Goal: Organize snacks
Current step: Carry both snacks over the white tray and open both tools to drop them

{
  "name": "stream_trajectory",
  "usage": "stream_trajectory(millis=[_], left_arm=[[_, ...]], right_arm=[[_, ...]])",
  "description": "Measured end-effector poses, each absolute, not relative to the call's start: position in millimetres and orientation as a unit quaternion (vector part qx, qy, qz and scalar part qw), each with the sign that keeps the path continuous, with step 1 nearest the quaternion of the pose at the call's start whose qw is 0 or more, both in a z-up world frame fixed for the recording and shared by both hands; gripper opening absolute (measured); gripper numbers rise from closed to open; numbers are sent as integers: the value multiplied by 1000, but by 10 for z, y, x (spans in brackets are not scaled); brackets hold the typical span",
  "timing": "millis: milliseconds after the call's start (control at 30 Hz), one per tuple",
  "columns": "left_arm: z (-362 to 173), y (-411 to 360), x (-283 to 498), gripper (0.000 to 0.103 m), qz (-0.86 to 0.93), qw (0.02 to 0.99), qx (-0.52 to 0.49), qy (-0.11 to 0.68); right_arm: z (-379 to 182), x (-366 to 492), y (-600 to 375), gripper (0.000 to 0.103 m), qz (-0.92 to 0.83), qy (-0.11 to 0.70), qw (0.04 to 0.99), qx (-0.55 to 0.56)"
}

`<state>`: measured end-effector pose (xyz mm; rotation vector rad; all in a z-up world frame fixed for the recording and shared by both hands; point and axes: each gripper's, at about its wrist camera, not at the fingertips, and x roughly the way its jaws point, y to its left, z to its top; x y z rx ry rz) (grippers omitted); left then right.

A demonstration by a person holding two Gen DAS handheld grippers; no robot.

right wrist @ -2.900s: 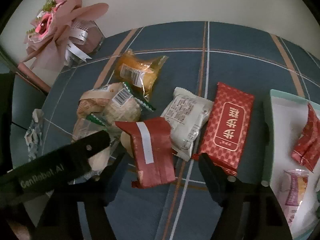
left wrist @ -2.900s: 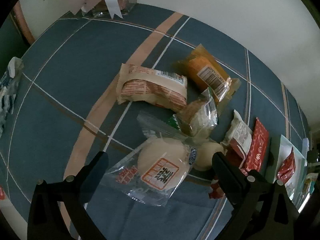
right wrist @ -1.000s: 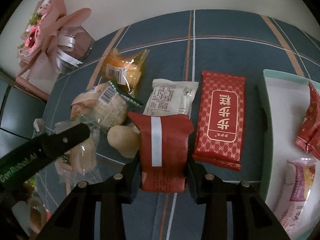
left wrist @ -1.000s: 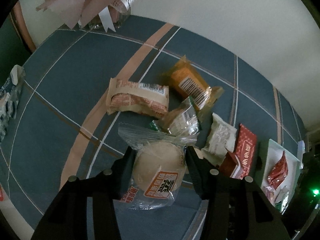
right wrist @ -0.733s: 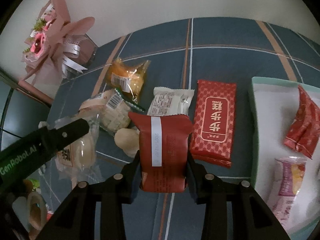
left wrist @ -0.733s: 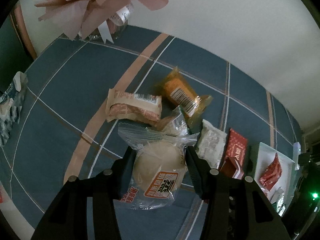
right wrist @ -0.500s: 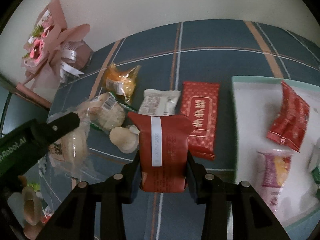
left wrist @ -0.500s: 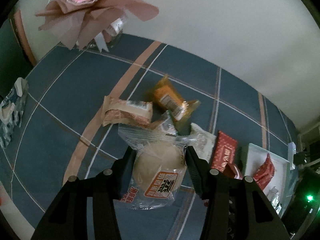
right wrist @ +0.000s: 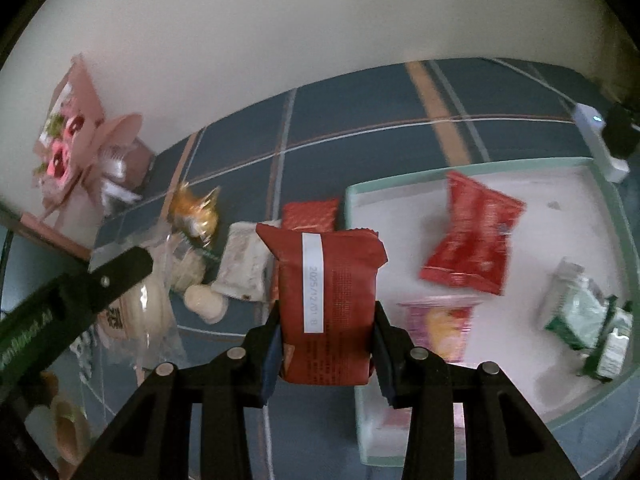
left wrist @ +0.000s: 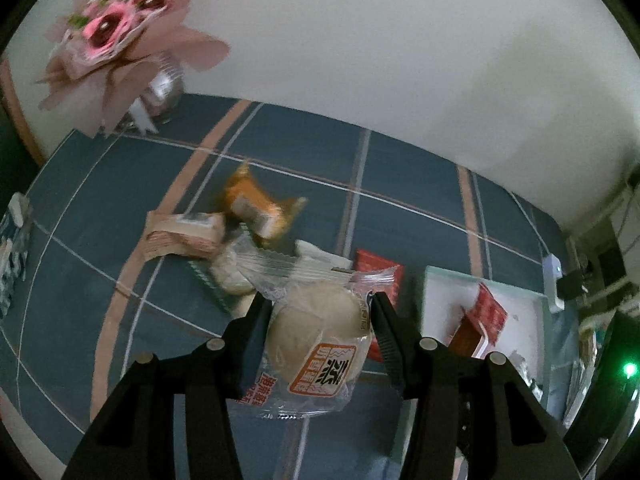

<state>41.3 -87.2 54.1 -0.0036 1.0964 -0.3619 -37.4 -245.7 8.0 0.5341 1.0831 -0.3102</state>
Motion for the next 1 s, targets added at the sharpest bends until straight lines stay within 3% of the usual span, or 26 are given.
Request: stream_trajectory(millis=[1000], left_arm=[[305,-2389,-543,53,-322,778,88,533]], right_arm=[[137,-1418,-4077,42,-299,424,768,375]])
